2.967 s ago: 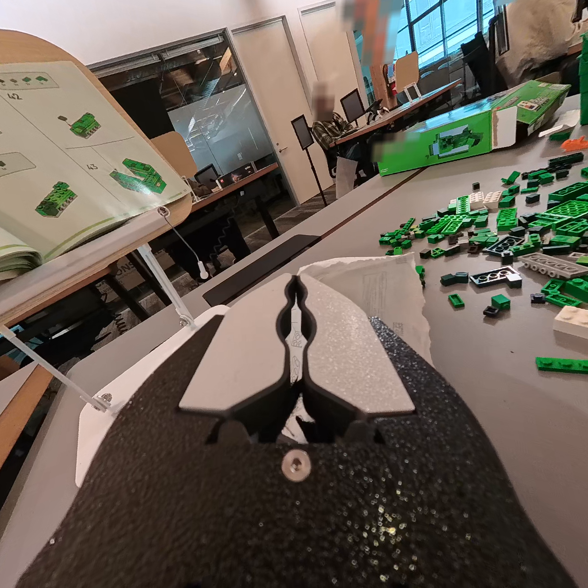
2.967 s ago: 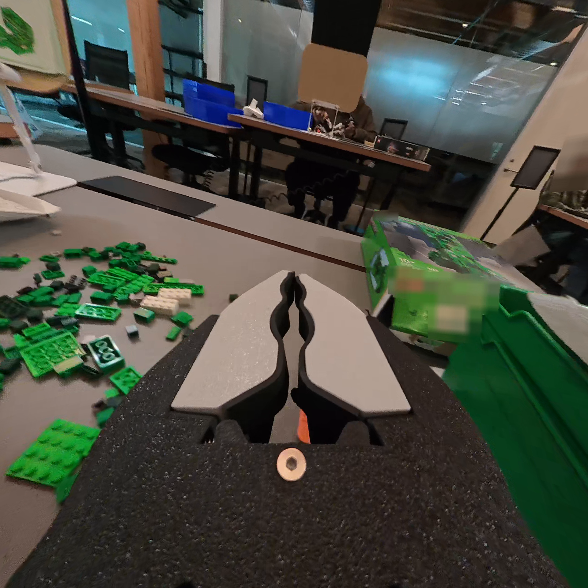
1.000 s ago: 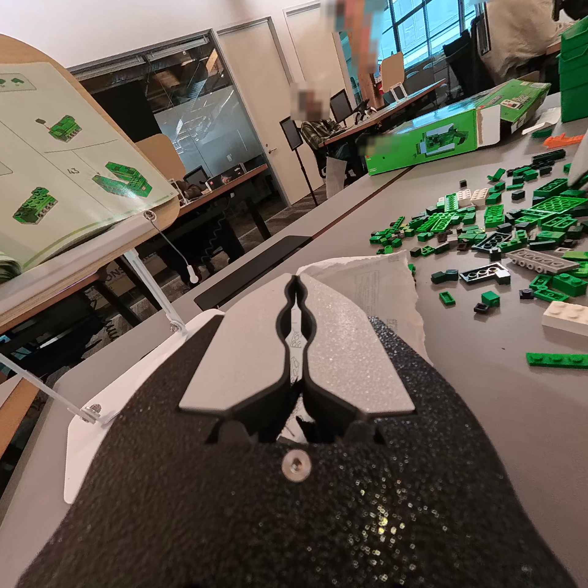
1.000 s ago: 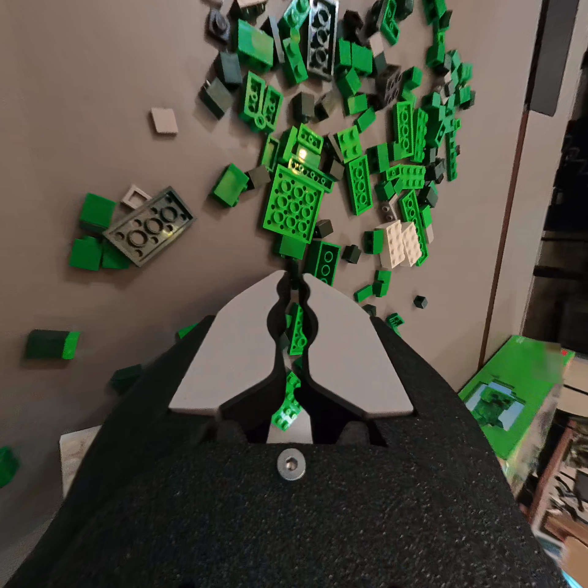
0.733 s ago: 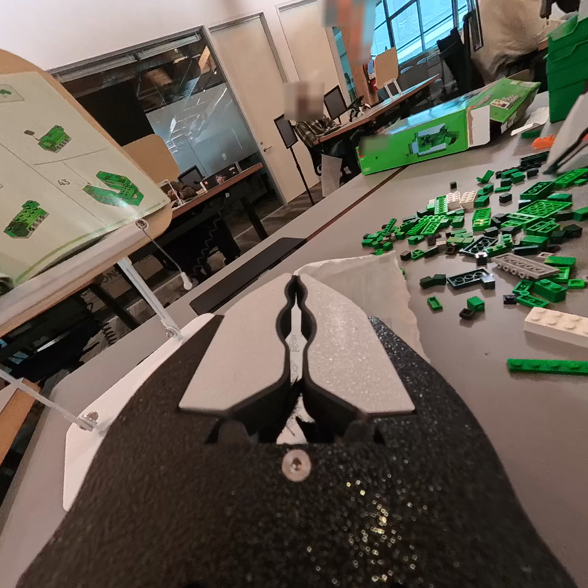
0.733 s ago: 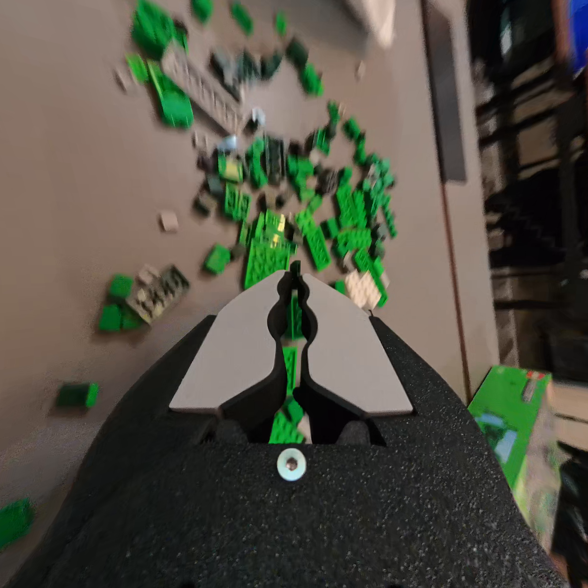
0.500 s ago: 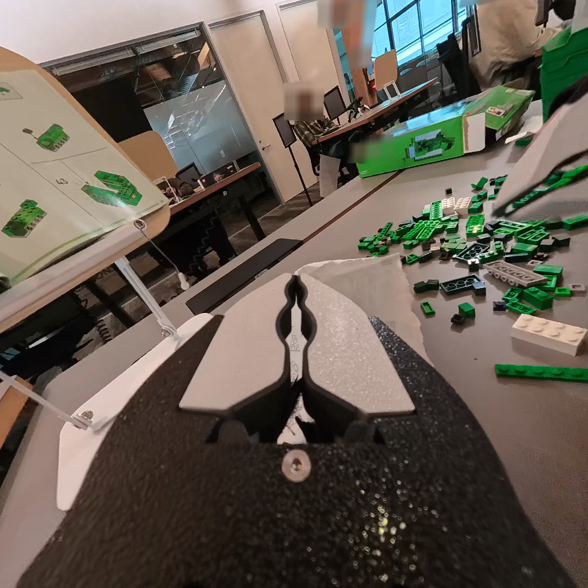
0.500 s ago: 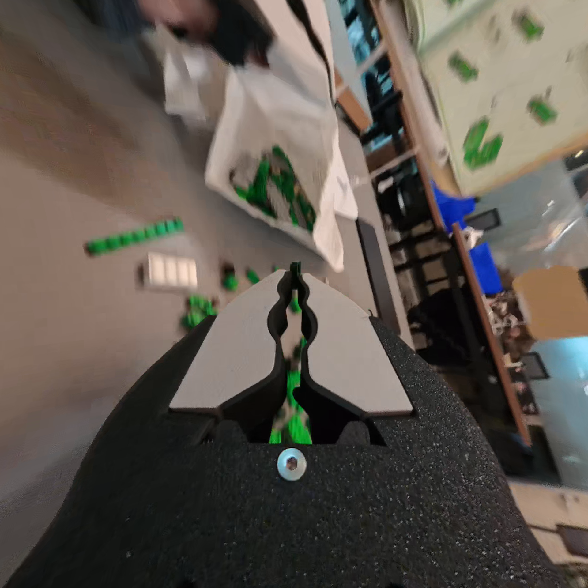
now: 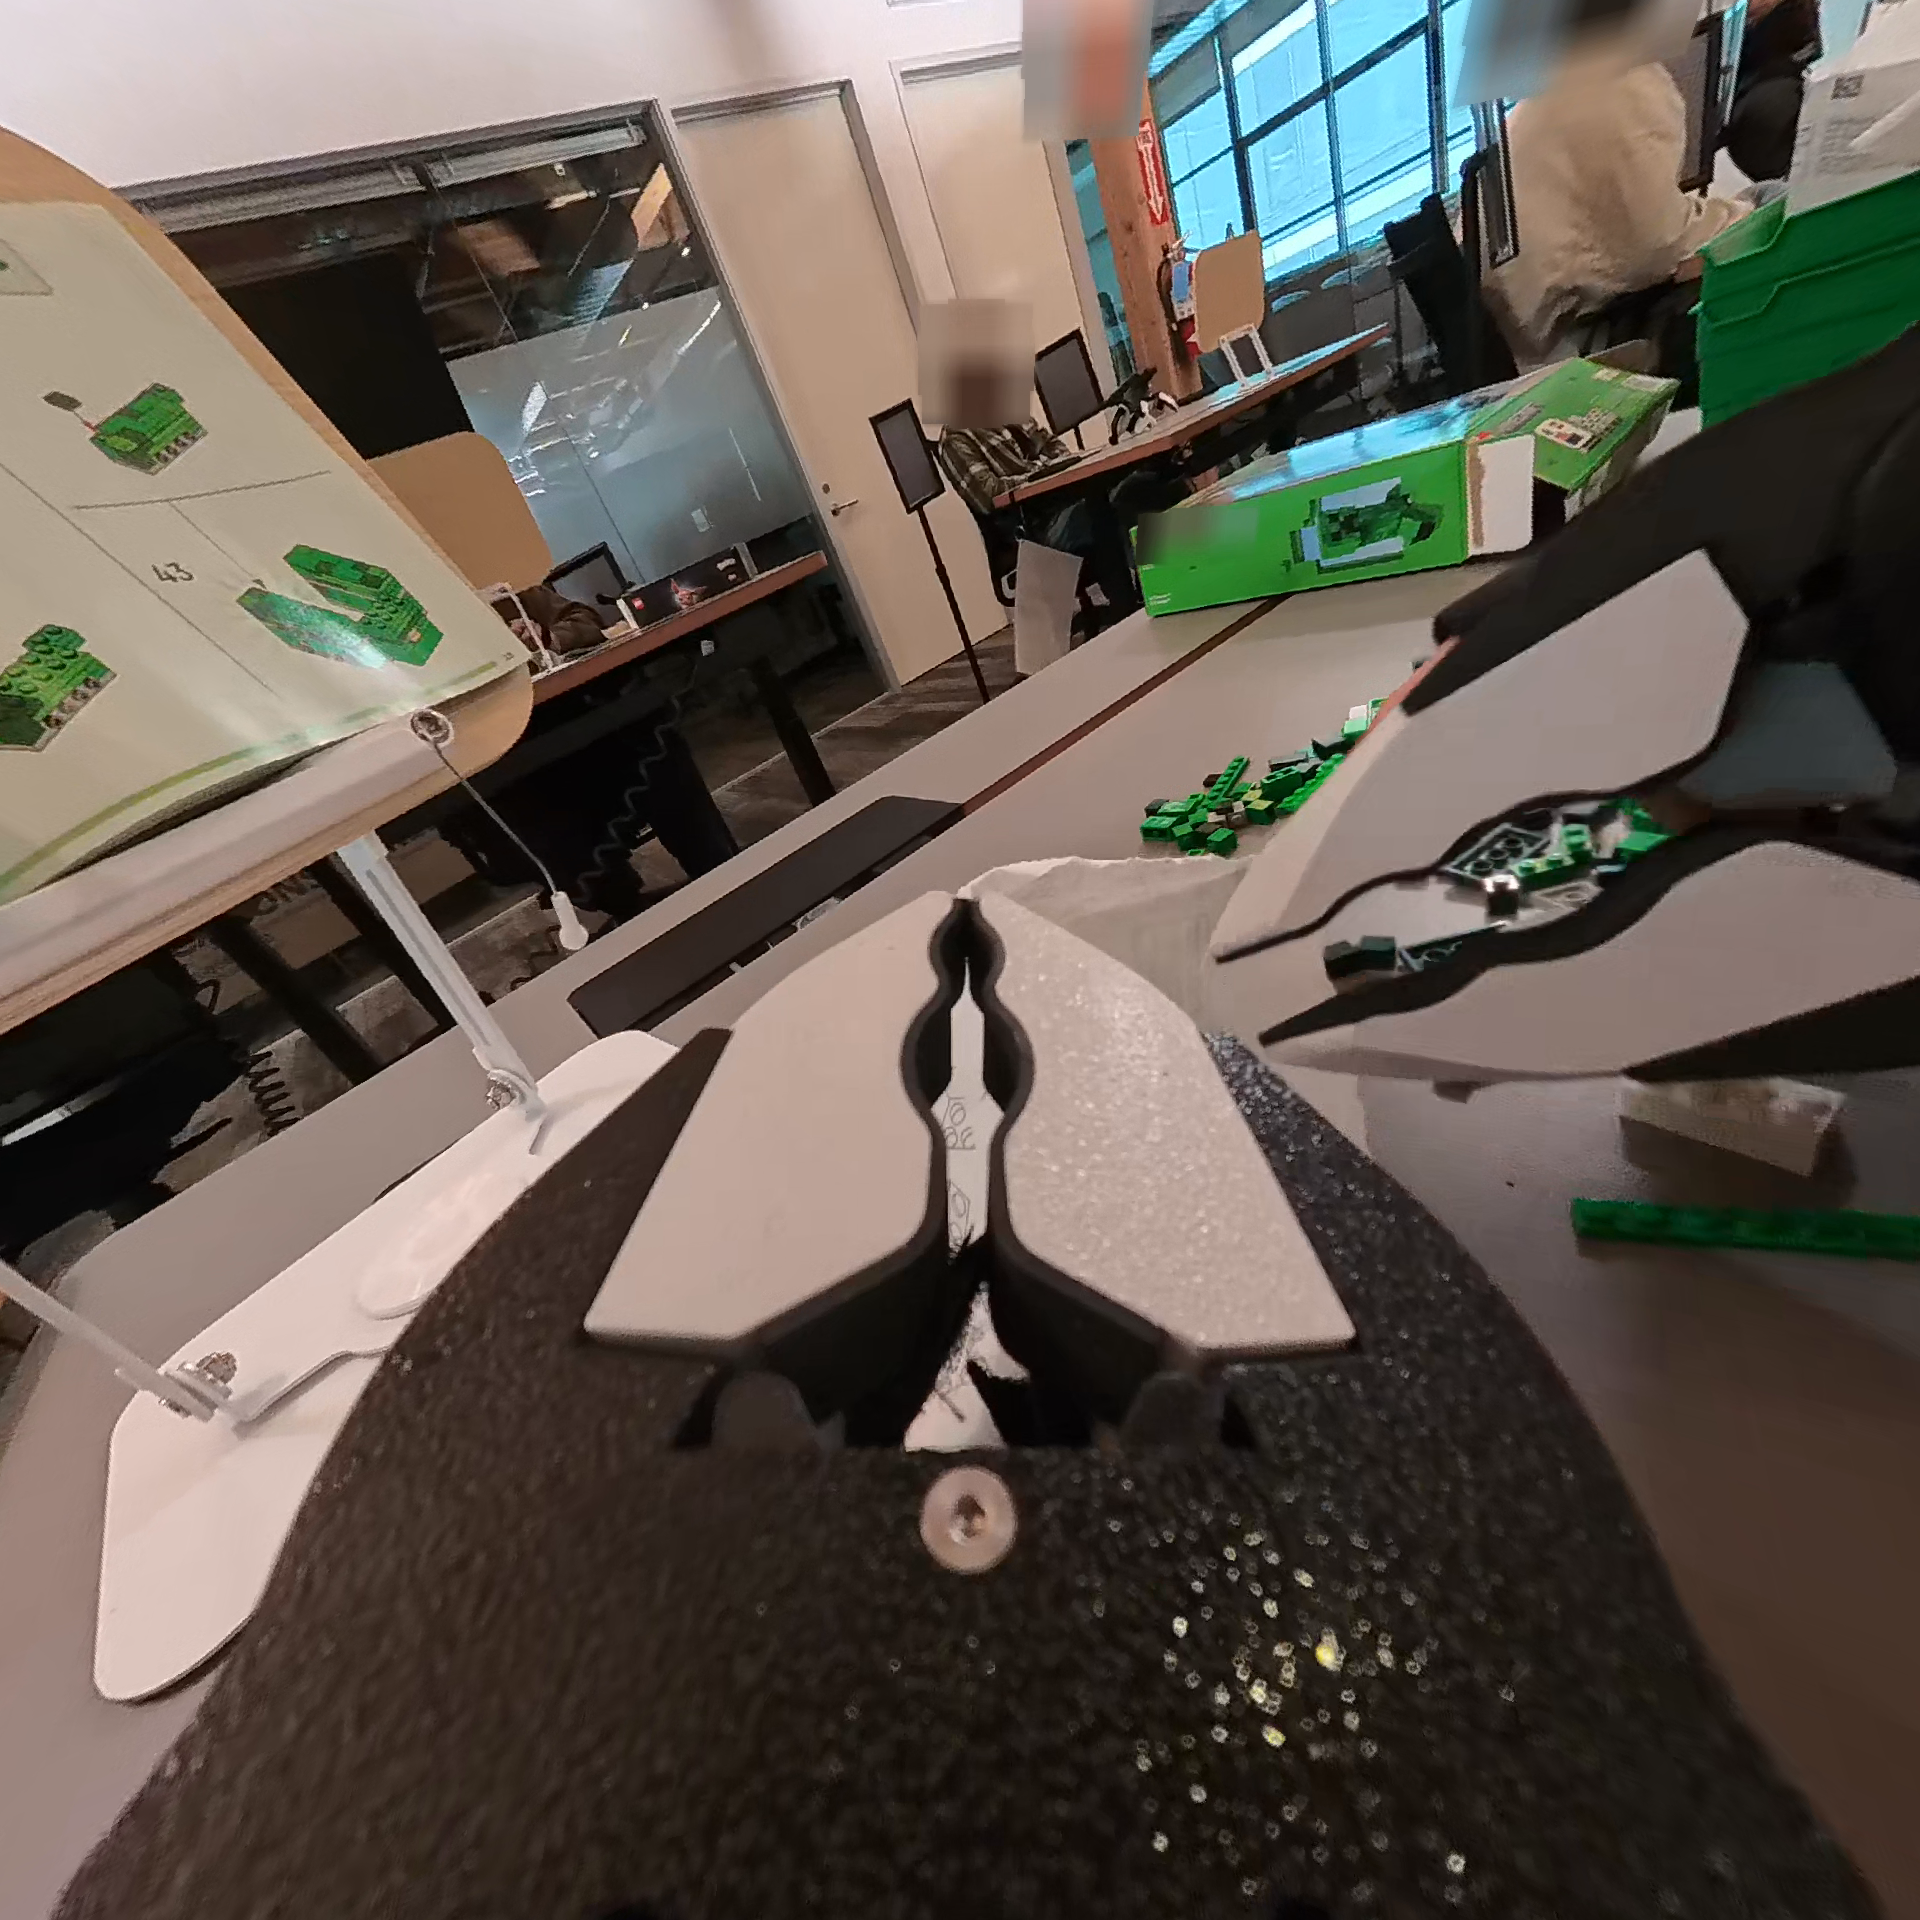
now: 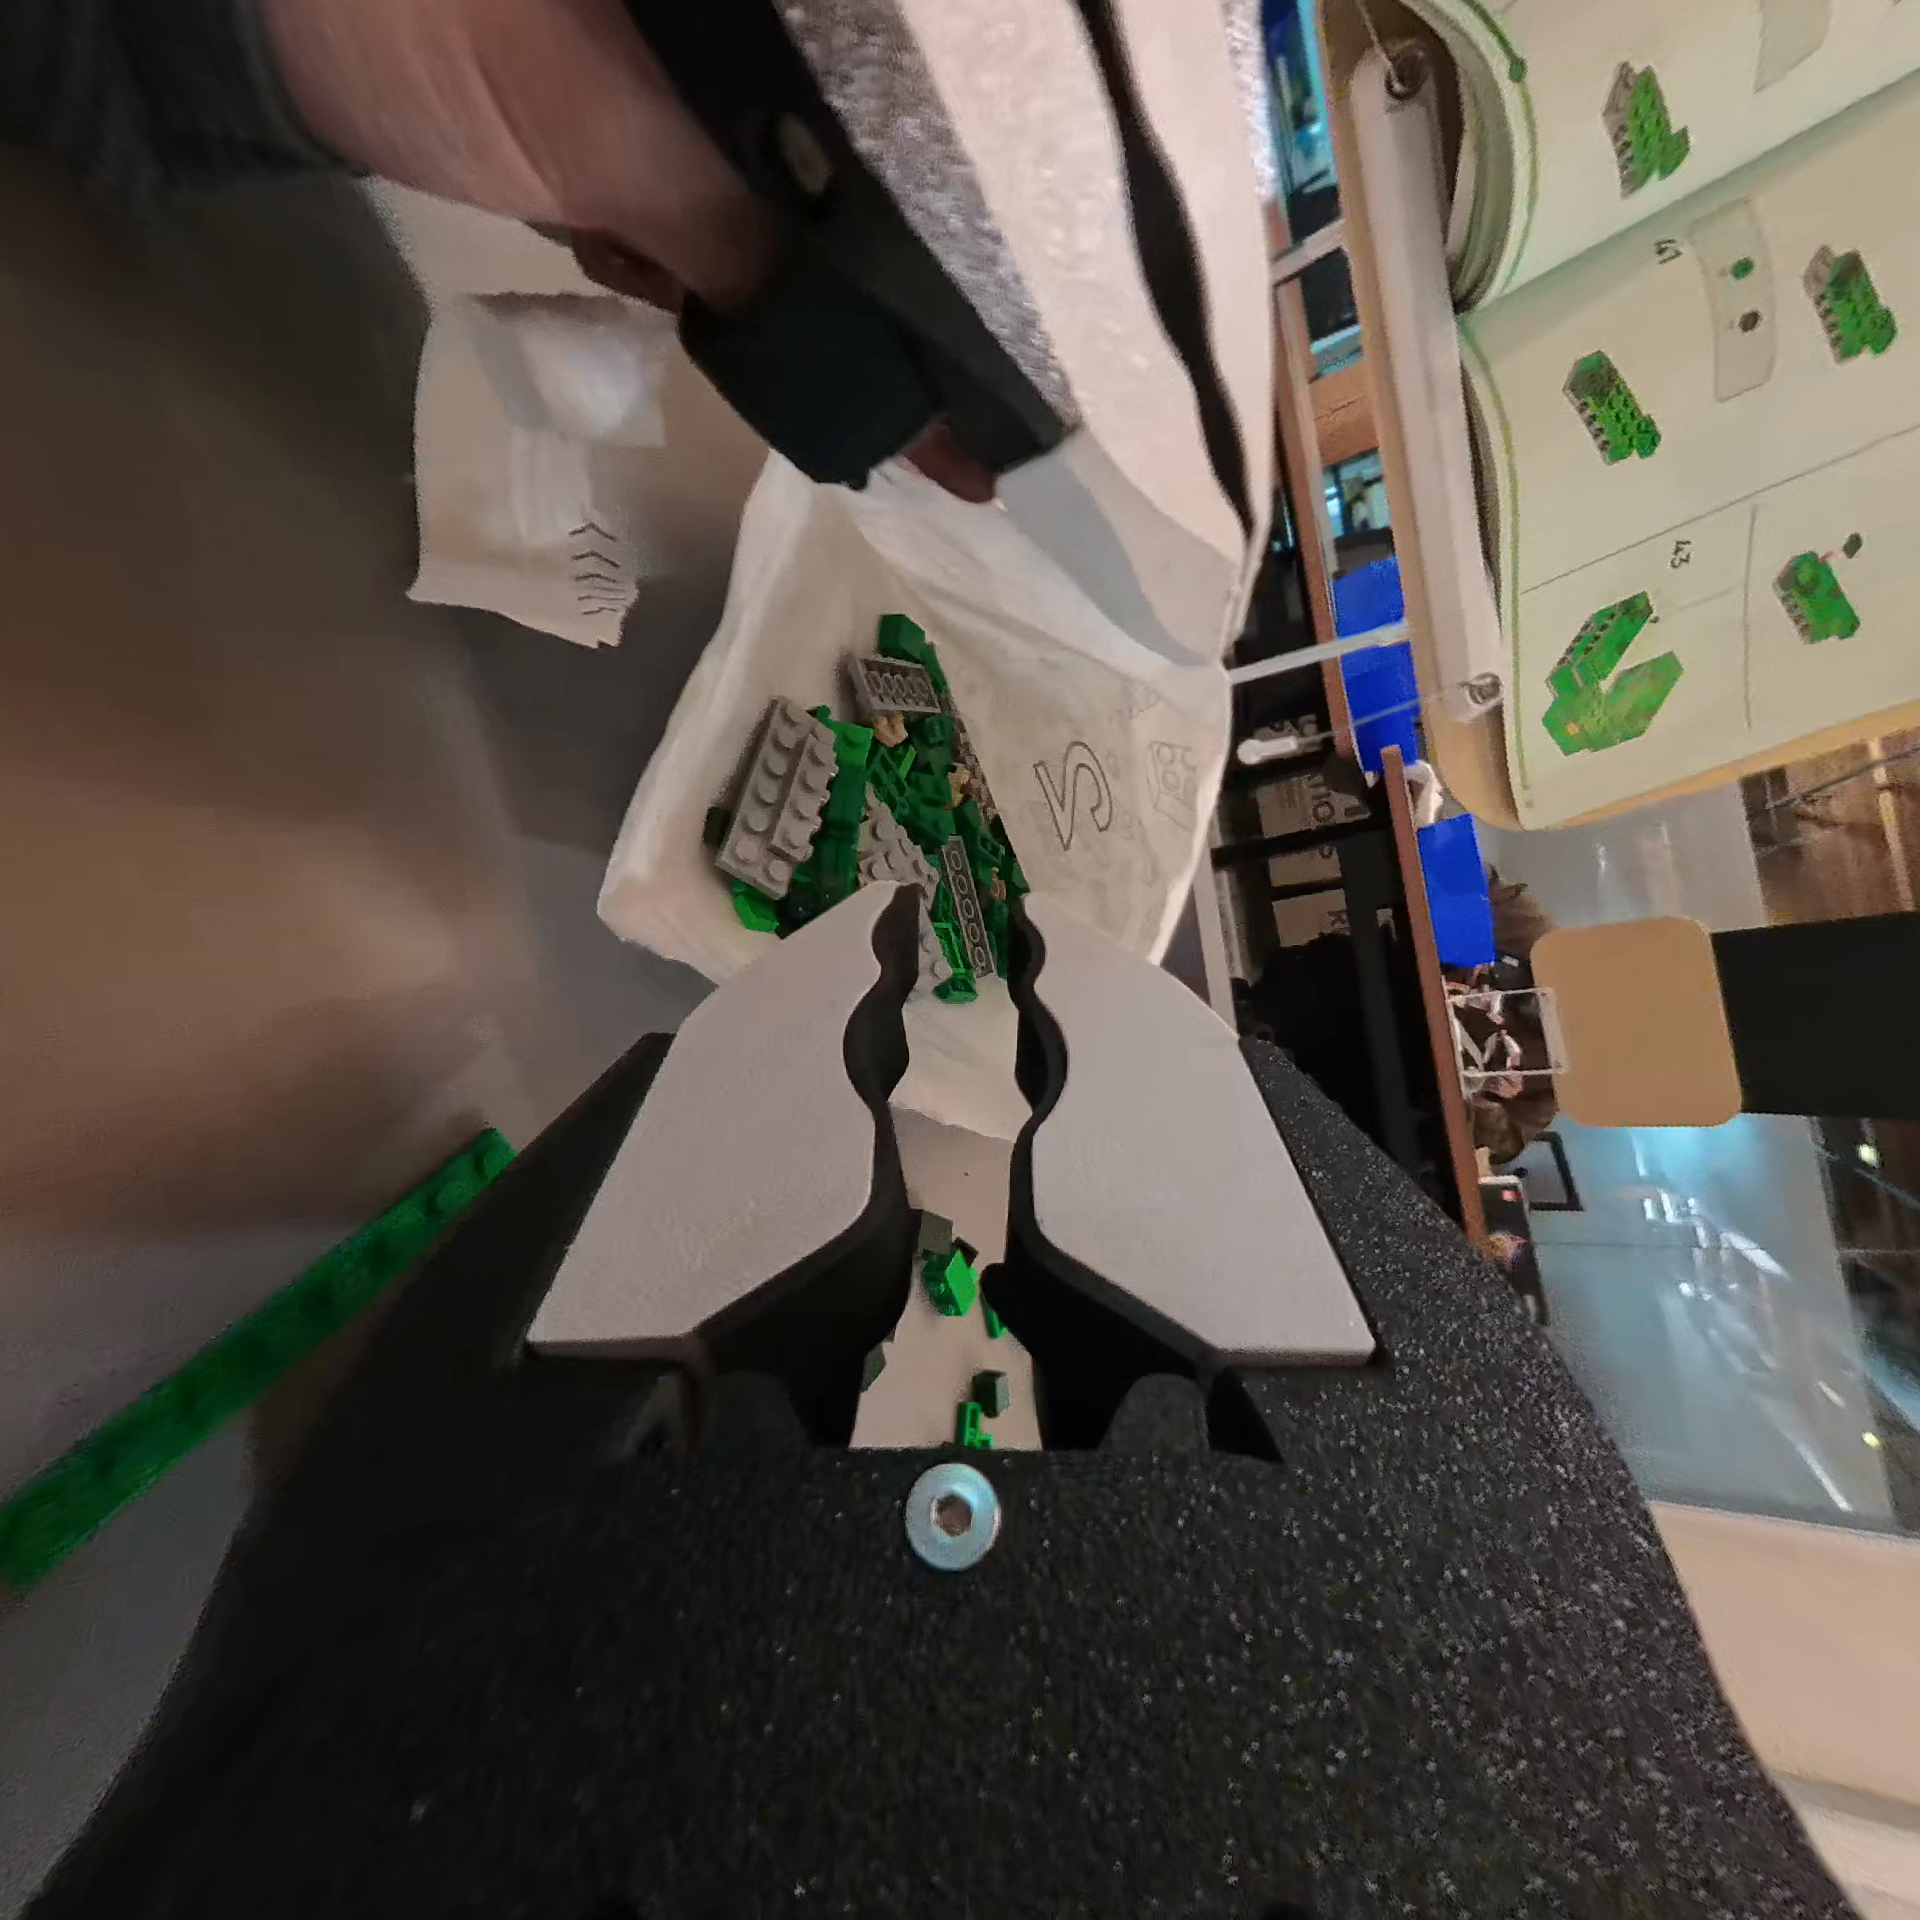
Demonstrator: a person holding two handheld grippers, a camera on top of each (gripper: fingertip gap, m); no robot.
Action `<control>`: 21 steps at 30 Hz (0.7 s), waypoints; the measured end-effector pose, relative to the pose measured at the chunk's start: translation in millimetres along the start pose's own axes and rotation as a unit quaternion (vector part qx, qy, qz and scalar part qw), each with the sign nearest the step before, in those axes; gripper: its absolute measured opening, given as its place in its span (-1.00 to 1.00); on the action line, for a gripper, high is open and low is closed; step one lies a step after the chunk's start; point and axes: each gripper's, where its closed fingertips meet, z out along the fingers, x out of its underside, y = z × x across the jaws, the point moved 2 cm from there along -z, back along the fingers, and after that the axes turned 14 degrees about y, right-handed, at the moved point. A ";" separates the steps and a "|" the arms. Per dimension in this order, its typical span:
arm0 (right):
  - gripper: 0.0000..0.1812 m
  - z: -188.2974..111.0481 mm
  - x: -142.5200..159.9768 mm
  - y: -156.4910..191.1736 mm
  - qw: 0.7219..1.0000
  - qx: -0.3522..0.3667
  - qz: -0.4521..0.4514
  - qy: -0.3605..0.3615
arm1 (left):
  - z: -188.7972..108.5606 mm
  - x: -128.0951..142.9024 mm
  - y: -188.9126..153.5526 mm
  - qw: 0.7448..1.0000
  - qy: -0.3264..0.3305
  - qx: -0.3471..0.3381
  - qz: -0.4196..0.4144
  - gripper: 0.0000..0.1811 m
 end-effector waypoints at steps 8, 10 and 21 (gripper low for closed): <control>-0.85 -35.6 30.3 -21.2 0.993 -0.043 0.099 -0.036 | -0.6 2.5 3.9 1.000 0.000 -0.019 0.010 -1.00; -0.85 -42.7 54.8 -30.7 0.989 -0.054 0.138 -0.024 | -0.4 2.9 3.8 1.000 -0.001 -0.019 0.011 -1.00; -0.89 -60.5 159.9 -41.7 0.950 -0.152 0.272 -0.012 | 2.3 5.6 0.0 1.000 -0.001 -0.009 0.020 -1.00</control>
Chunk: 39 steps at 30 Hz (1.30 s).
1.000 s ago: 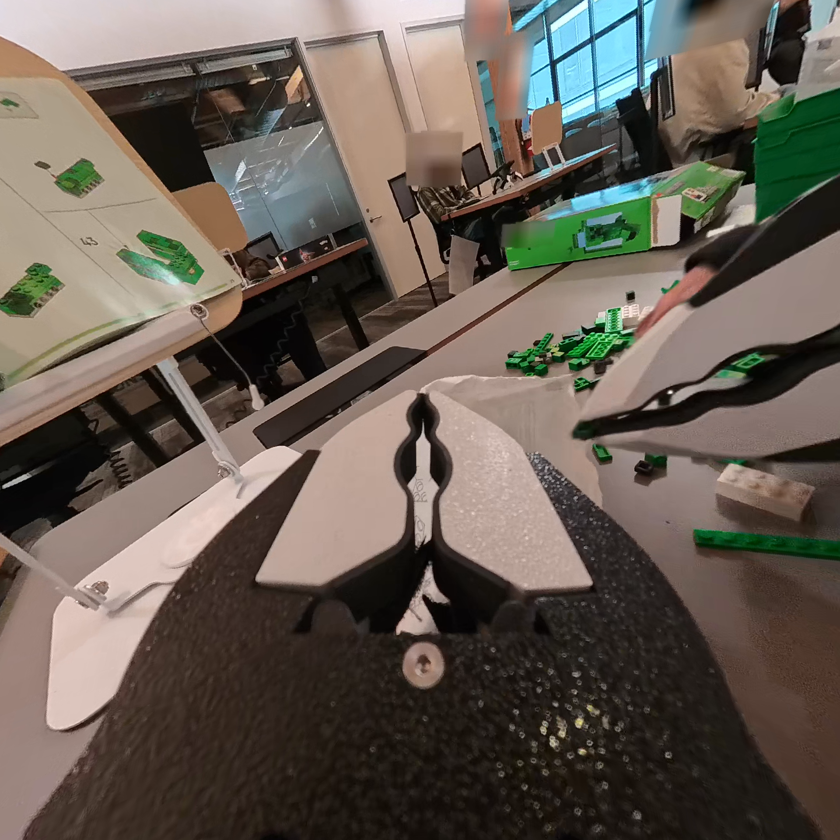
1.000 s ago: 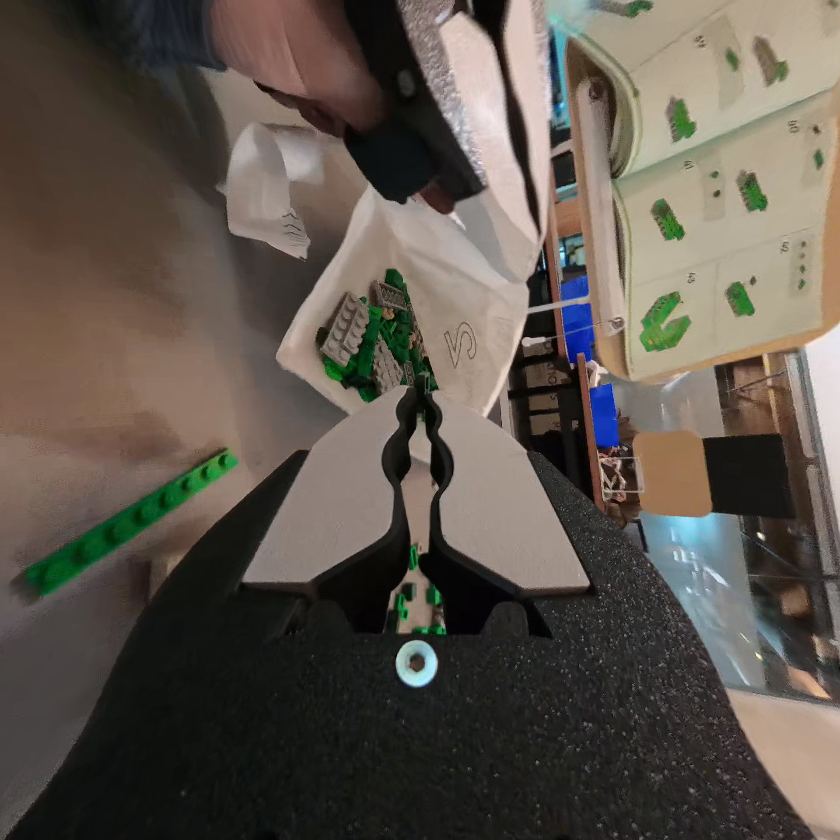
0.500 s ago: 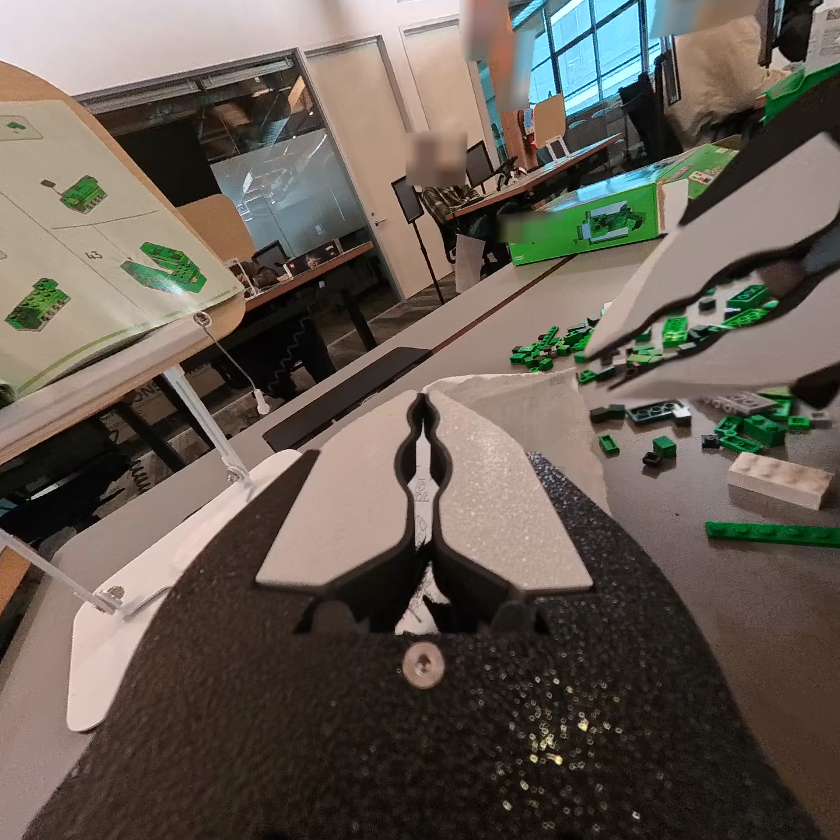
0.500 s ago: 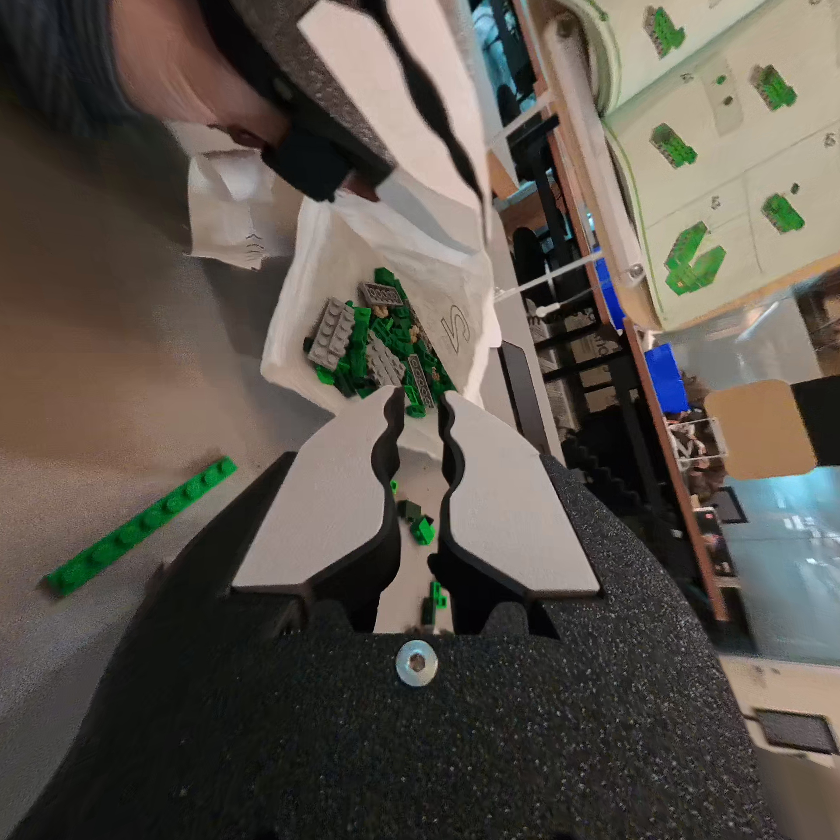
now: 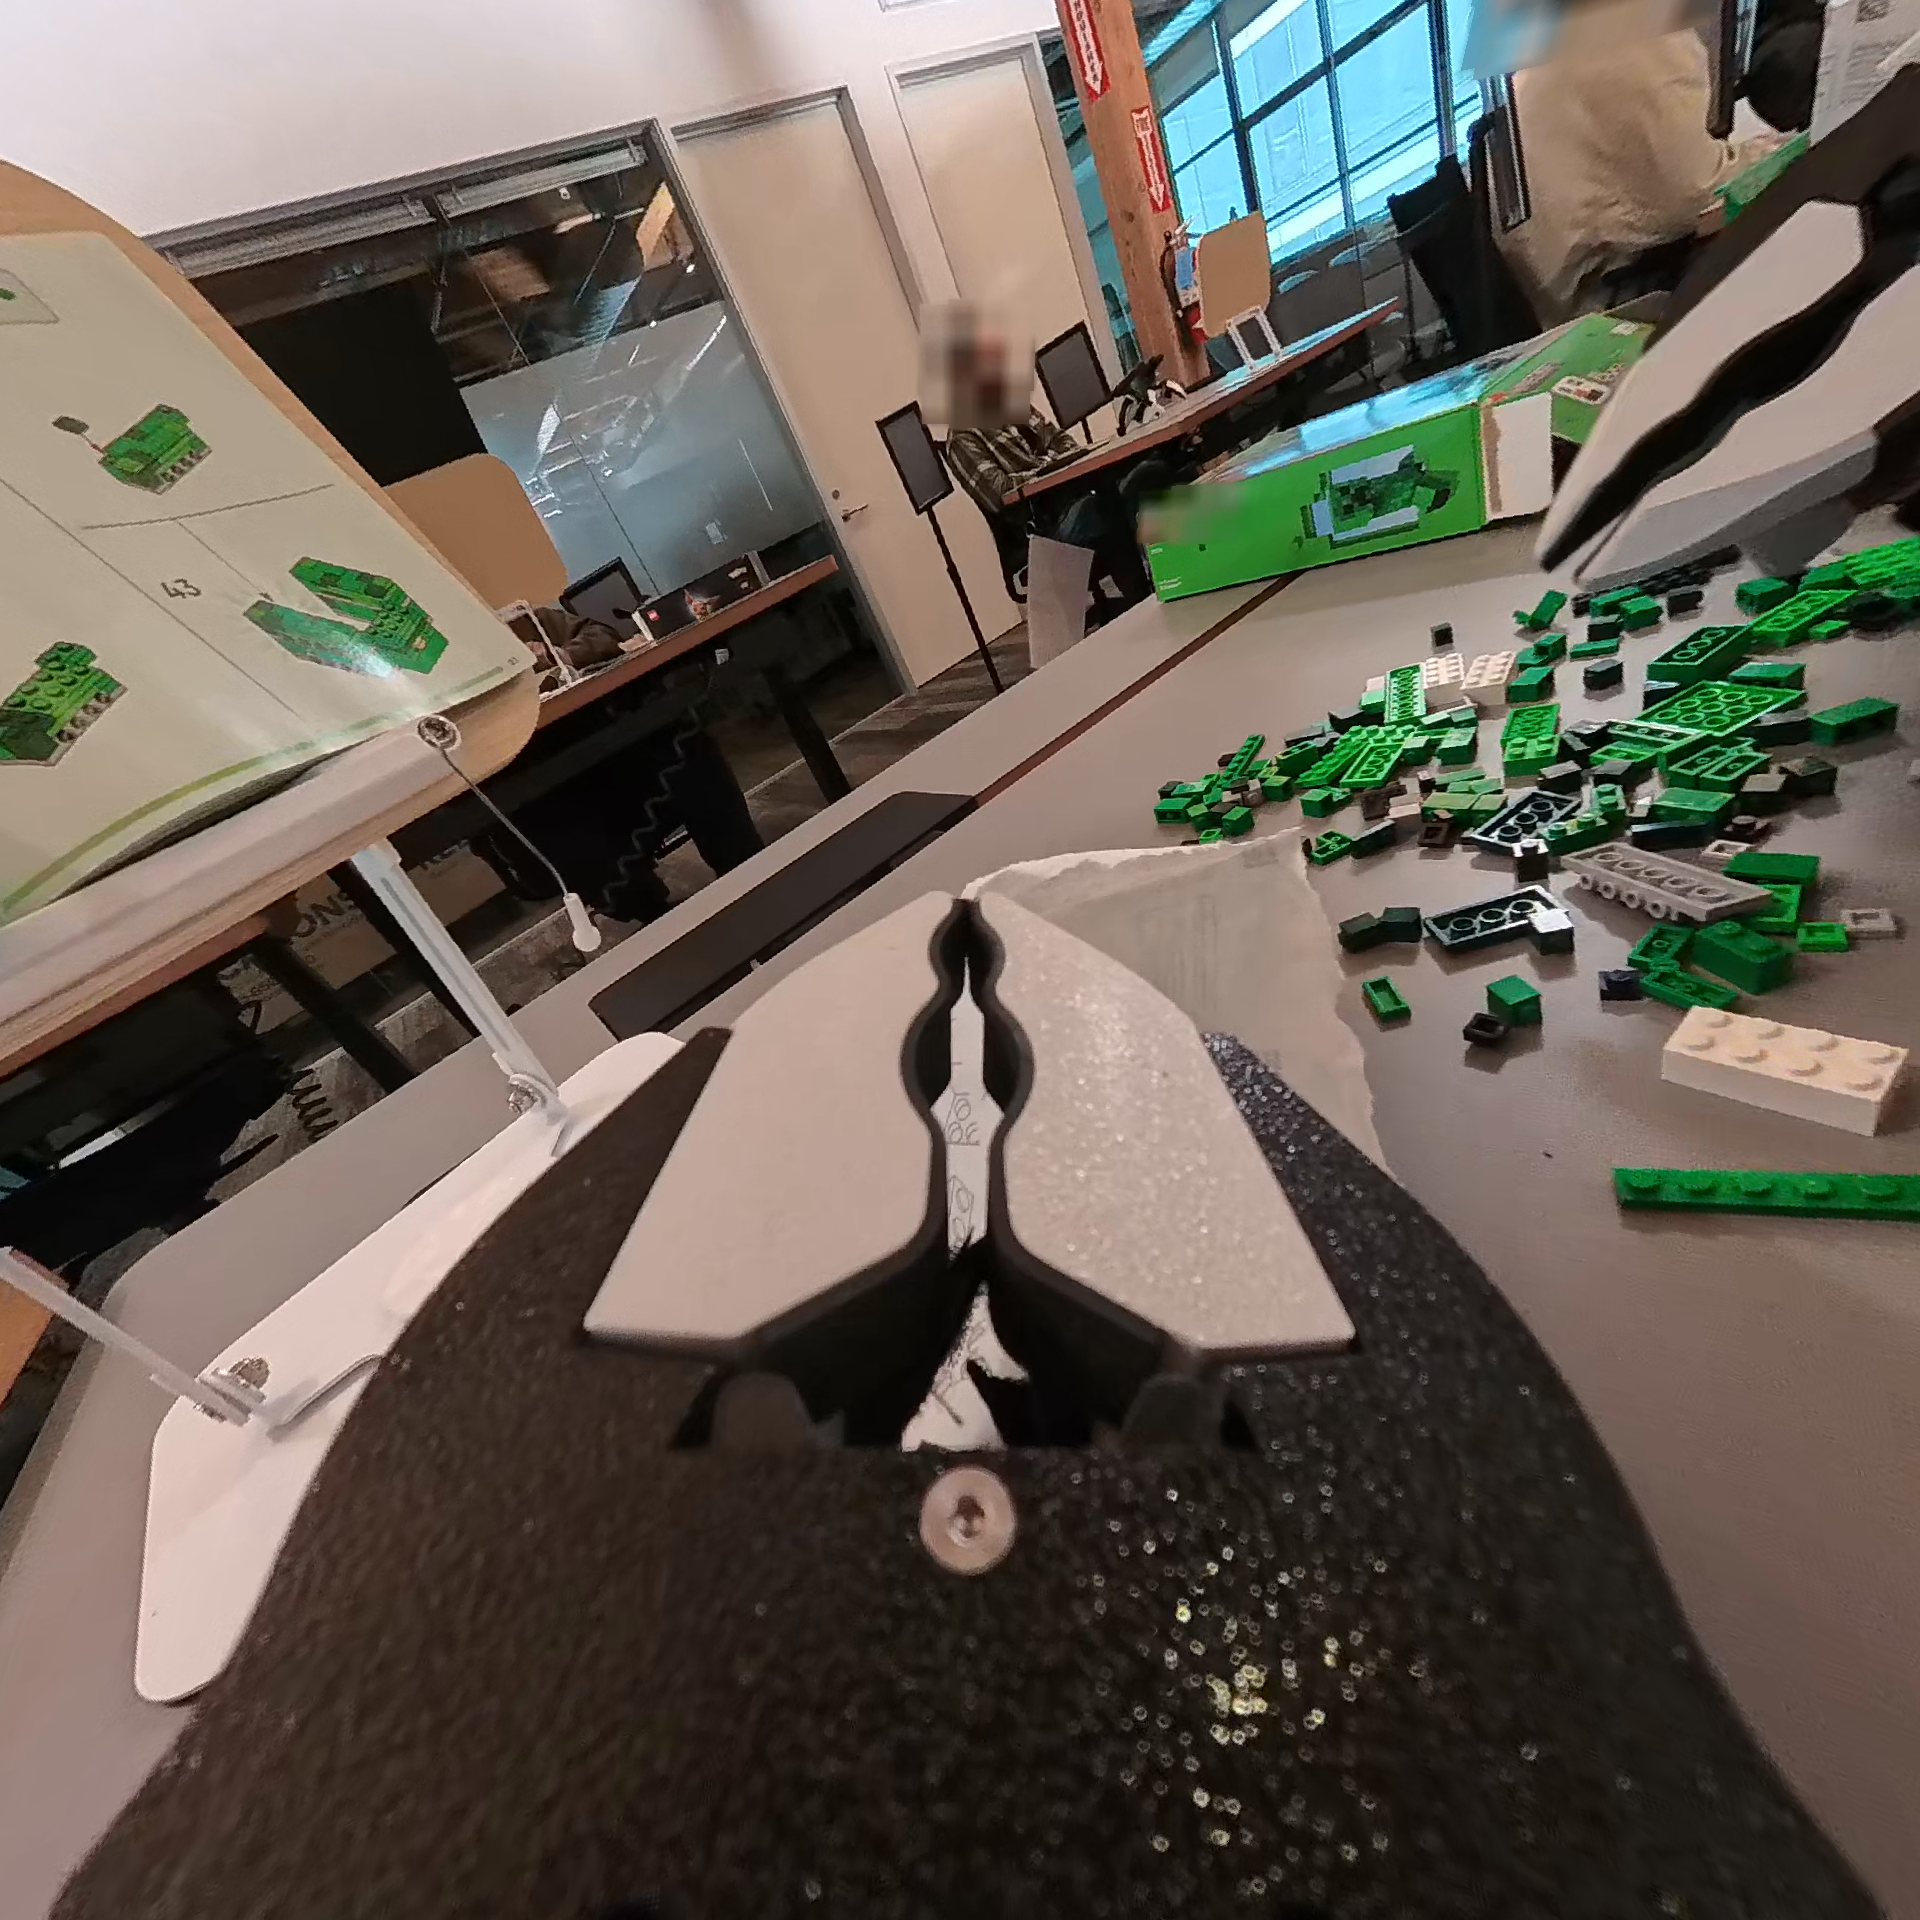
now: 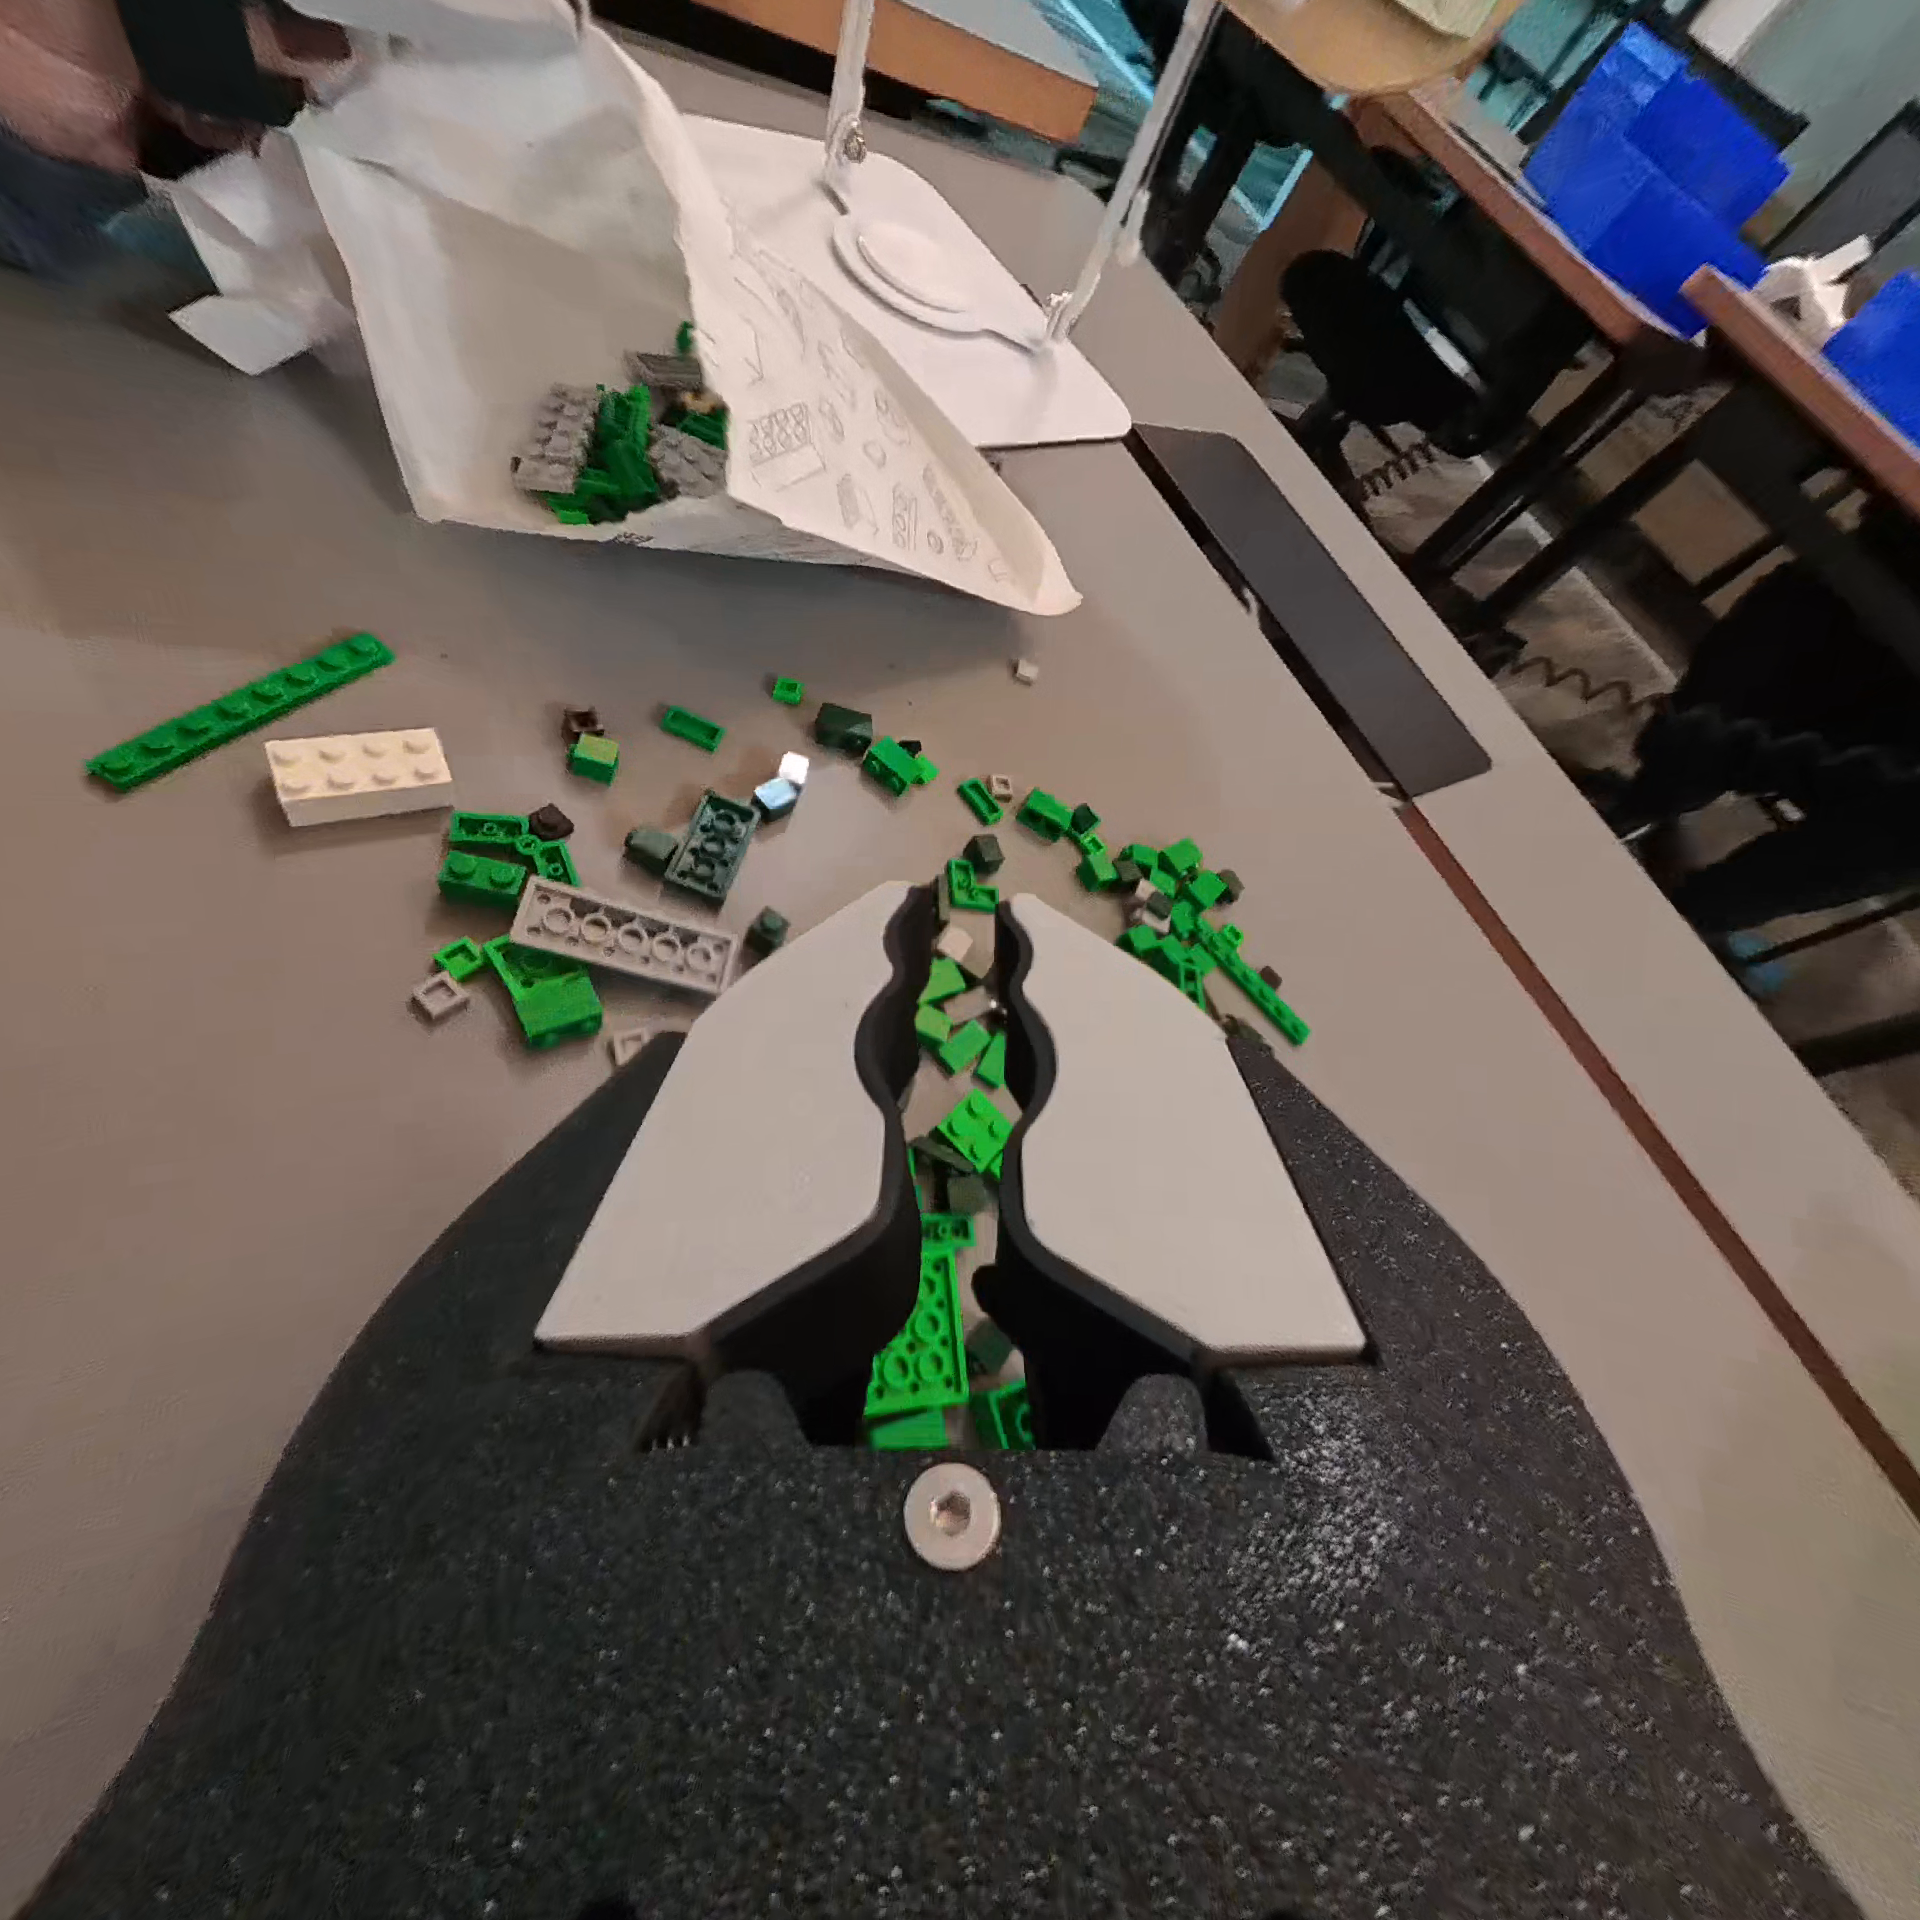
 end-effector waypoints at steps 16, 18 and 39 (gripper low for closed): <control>-0.89 -10.9 16.9 6.4 0.997 -0.074 0.031 0.010 | 0.5 1.1 -0.3 1.000 -0.001 0.003 0.000 -1.00; -0.89 -10.8 18.1 8.3 0.996 -0.084 0.033 0.013 | 0.6 1.2 -0.3 1.000 0.000 0.003 0.000 -1.00; -0.87 1.4 49.1 41.1 0.971 -0.207 0.035 0.118 | 2.1 2.1 -2.9 1.000 0.003 0.013 0.002 -1.00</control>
